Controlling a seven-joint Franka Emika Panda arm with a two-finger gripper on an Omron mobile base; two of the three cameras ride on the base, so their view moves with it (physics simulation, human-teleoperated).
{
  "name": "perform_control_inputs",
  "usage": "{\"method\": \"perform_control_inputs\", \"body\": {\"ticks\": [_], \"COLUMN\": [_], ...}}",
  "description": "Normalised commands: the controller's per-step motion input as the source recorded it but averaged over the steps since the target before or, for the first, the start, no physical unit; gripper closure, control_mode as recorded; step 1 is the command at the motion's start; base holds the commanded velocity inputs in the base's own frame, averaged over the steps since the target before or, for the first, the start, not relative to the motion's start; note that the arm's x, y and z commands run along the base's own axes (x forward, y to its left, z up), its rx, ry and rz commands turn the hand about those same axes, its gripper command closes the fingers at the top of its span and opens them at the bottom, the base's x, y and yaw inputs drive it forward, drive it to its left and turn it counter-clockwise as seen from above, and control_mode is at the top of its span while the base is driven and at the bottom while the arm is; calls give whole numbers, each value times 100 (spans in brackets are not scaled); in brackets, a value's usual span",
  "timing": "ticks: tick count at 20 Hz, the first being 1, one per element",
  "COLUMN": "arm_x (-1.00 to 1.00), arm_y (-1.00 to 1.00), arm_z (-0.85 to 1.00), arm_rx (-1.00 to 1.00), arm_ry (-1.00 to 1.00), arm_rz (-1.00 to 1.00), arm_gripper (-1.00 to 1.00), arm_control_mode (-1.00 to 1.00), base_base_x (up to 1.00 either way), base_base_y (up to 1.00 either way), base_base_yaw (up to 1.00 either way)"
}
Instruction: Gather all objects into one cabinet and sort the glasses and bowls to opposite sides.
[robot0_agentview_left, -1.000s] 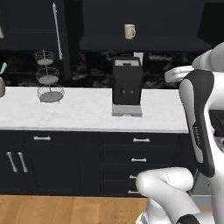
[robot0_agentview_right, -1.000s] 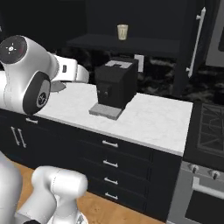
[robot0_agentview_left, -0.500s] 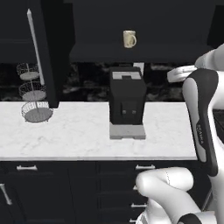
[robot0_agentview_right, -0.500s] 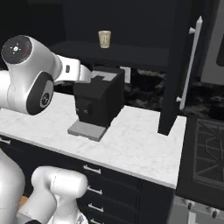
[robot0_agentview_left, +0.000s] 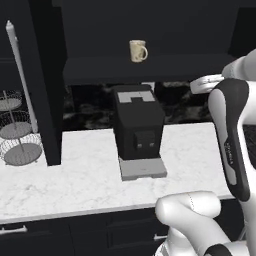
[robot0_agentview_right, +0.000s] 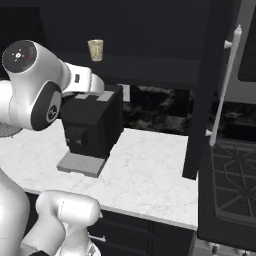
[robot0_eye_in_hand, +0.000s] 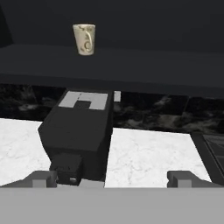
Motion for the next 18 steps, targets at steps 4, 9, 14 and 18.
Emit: {"method": "perform_control_inputs", "body": {"ticks": [4, 9, 14, 18], "arm_x": [0, 0, 17, 33], "arm_y": [0, 5, 7, 3], "arm_z": [0, -2, 0, 4], "arm_rx": [0, -2, 0, 0], "arm_ry": [0, 3, 7, -8], "arm_rz": [0, 0, 18, 13], "arm_gripper": [-100, -100, -100, -100], "arm_control_mode": [100, -100, -100, -100], "base_base_x": [82, 37, 0, 0], "base_base_y": [46, 7, 0, 0], "base_base_yaw": [-25, -4, 0, 0]}}
